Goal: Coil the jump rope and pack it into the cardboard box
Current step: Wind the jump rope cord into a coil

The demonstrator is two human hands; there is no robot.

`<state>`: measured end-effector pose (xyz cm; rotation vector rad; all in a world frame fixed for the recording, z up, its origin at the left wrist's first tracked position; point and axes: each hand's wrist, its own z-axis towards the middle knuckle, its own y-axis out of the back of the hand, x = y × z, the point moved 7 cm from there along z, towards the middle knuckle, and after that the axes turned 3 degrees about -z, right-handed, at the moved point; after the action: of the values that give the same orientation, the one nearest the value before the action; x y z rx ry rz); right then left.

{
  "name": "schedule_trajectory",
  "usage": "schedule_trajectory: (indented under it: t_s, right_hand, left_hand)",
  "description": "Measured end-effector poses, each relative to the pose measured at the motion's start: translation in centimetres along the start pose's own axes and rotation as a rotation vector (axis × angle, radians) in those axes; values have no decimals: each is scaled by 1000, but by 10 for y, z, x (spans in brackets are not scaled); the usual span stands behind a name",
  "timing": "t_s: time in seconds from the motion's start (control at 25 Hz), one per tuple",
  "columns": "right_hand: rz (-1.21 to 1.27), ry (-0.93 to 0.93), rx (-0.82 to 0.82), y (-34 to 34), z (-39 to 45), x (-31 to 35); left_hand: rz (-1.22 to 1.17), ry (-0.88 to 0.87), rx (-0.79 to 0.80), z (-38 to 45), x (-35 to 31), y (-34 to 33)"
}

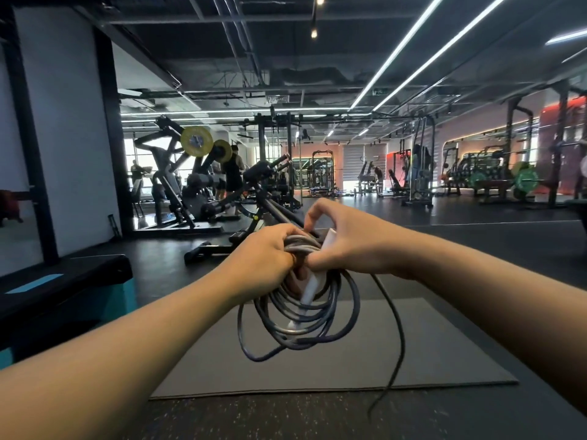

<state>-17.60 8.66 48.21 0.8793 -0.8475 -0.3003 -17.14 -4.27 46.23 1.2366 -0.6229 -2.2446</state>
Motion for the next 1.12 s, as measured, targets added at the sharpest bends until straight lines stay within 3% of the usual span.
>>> schedule_trajectory:
  t_s: [0.2,0.32,0.48,0.68,0.92,1.04,1.12]
  right_hand:
    - [266,-56,-183,-6,-3,-25]
    - [267,-12,-30,-17,-7,-18]
    - [444,-33,148,-24,-18,-13]
    - [314,31,157,-31,-18,-8]
    - [-48,60,227,-37,-12,-16]
    - [-96,76,235,-37,-8,-13]
    - [-104,82,258,-33,-7,-12]
  left_hand:
    - [-298,133,-114,-4,6,-2]
    - [-285,173,-143,-7,16,-5]
    - [-313,248,-119,-10,31,-12]
    - [71,182,-215,-12,29,-4]
    - [182,217,-142,-20,28,-14]
    - [213,50,-187,-28,10,-19]
    - [413,-127,-208,-38,-4,-23]
